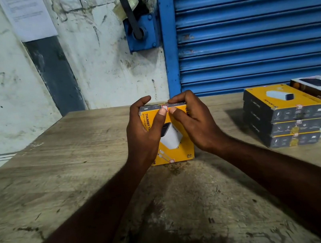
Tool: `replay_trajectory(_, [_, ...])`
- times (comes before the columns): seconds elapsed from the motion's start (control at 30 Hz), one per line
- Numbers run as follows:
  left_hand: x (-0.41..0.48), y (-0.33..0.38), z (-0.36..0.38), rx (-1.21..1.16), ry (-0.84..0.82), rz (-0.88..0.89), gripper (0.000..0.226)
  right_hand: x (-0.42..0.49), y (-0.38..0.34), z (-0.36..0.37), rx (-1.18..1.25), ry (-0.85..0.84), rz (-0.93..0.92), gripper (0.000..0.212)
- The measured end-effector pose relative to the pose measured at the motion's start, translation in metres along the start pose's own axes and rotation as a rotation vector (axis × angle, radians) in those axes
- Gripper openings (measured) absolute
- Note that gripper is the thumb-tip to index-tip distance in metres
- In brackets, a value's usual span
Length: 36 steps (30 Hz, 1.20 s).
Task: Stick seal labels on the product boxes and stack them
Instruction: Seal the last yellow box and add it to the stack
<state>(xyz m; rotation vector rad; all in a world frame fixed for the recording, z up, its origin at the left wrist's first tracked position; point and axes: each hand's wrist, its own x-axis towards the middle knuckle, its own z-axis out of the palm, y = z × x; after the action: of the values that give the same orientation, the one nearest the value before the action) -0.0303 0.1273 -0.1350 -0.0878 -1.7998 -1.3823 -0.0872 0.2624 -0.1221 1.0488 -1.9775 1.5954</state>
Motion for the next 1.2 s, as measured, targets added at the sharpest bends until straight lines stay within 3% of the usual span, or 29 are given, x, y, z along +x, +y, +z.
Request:
replay_trajectory(0.13, [0.001,-0.001,0.001,0.01,0.01,0.024,0.039,0.0,-0.002,0.002,-0.008,0.005,0.032,0.031])
replay_trajectory(0.5, [0.0,0.0,0.003,-0.005,0.044,-0.008,0.044,0.0,-0.004,-0.002,0.023,-0.012,0.035,0.022])
replay_trajectory(0.77, [-0.002,-0.002,-0.001,-0.1,-0.025,-0.01,0.038,-0.002,-0.008,0.006,0.028,0.059,0.091,0.038])
replay_trajectory(0.97, [-0.005,0.001,0.0,-0.119,-0.015,-0.007,0.037,-0.002,-0.014,0.007,0.034,0.077,0.156,0.02])
replay_trajectory(1.2, [-0.008,0.002,0.002,-0.115,0.016,0.033,0.038,0.0,-0.034,0.006,0.211,0.108,0.362,0.011])
